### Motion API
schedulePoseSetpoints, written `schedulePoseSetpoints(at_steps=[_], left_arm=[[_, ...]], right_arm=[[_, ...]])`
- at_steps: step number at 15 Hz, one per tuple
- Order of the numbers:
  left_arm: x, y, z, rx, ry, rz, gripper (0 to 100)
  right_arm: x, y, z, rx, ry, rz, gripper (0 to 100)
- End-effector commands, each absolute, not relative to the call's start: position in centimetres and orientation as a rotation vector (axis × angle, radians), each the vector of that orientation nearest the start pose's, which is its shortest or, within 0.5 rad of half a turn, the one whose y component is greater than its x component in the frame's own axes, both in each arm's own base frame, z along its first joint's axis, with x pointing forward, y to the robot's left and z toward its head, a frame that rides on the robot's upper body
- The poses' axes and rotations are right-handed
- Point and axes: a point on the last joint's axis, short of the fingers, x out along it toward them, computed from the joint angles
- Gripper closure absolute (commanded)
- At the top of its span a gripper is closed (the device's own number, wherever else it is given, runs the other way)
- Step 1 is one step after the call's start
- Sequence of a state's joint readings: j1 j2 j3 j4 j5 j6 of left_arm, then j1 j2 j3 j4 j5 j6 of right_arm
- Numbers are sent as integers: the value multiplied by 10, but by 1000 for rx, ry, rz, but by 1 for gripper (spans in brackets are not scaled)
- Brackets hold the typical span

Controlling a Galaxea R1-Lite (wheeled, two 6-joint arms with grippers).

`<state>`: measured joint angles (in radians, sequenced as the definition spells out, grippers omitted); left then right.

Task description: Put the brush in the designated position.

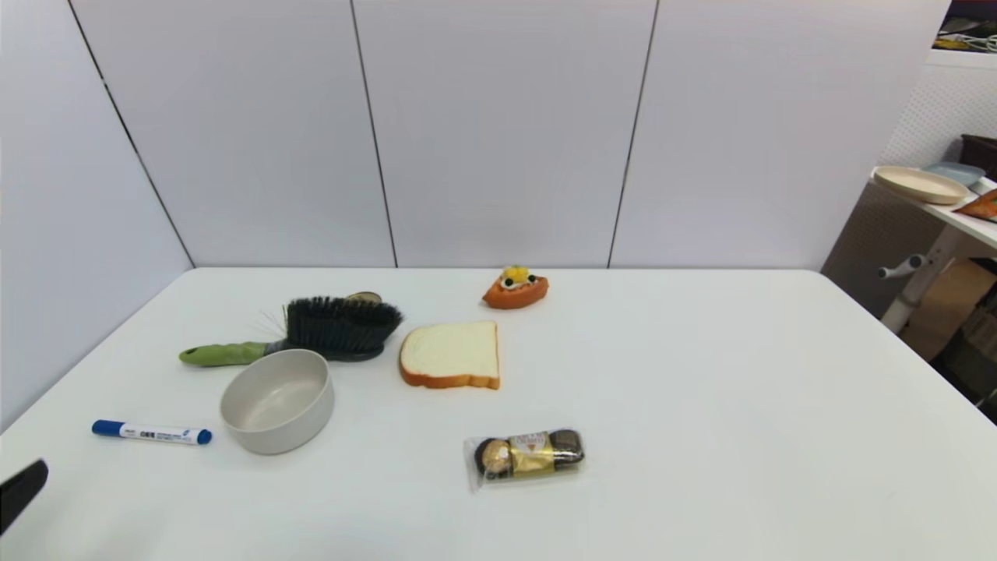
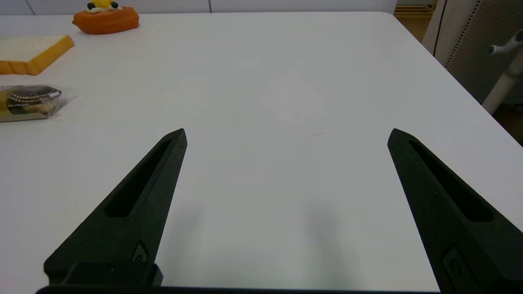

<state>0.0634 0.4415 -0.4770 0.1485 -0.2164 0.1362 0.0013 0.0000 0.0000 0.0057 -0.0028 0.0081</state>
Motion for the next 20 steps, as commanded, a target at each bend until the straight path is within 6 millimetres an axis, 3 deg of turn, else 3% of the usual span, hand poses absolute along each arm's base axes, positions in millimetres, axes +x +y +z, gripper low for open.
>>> schedulePoseSetpoints(at_steps=[1,3,5,20], left_arm=[[-34,-2,122,95,-5,-75,0],[-31,1,89,96,28,42,0],[-23,-1,75,89,0,-29,0],[-23,0,76,15,-2,-3,0]], right_arm=[[-23,0,74,8,9,-2,0],[-23,0,74,8,9,-2,0],[-23,0,74,8,9,-2,0],[-23,0,74,8,9,-2,0]])
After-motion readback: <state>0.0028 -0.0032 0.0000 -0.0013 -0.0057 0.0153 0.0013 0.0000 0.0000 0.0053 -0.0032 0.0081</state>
